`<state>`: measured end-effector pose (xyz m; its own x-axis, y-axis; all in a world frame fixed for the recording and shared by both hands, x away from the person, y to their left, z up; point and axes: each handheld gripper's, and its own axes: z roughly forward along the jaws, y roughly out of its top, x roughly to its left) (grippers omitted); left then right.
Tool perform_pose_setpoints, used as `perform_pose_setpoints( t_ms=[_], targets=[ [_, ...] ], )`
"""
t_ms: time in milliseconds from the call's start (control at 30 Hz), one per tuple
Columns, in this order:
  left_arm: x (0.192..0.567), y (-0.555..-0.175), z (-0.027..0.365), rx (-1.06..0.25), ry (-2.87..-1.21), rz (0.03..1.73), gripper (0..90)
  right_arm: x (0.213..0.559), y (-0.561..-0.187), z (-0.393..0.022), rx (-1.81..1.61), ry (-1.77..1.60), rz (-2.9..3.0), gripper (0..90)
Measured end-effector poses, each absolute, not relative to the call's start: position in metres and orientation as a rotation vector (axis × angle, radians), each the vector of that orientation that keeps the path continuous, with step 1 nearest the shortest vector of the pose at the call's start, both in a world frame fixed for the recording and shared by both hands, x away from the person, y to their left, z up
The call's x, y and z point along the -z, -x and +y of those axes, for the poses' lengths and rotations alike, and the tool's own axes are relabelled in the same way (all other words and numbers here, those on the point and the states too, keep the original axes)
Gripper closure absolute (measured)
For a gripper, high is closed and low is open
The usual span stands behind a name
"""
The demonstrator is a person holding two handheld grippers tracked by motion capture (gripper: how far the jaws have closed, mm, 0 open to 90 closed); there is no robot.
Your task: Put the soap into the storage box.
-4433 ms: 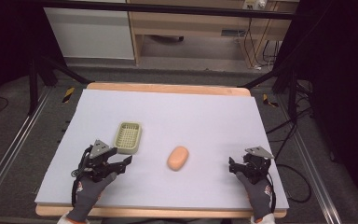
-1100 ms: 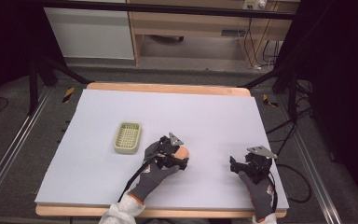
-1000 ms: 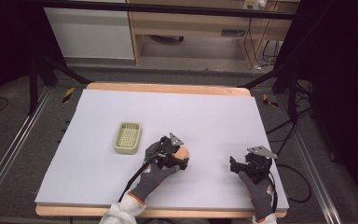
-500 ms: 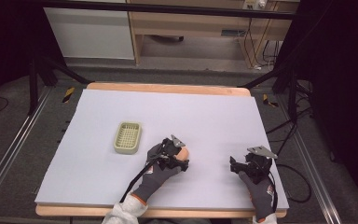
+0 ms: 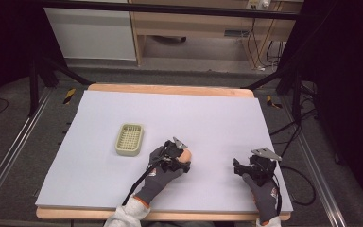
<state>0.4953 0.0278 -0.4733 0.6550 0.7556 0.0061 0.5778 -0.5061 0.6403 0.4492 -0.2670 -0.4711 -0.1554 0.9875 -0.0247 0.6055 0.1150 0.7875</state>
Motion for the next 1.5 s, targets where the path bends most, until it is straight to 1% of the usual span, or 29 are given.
perform_pose_setpoints(
  t_ms=[433,967,1500],
  targets=[
    [0.469,-0.495,0.032,-0.355,-2.245,1.026,31.0,0.471,-0.450,-0.267,-0.864,-1.540,1.837,5.8],
    [0.448,-0.484,0.049,-0.350,-2.224,0.981,31.4,0.471,-0.450,-0.267,-0.862,-1.542,1.835,5.8],
    [0.429,-0.477,0.066,-0.369,-2.201,0.972,31.6,0.472,-0.450,-0.268,-0.863,-1.546,1.830,5.8]
  ],
)
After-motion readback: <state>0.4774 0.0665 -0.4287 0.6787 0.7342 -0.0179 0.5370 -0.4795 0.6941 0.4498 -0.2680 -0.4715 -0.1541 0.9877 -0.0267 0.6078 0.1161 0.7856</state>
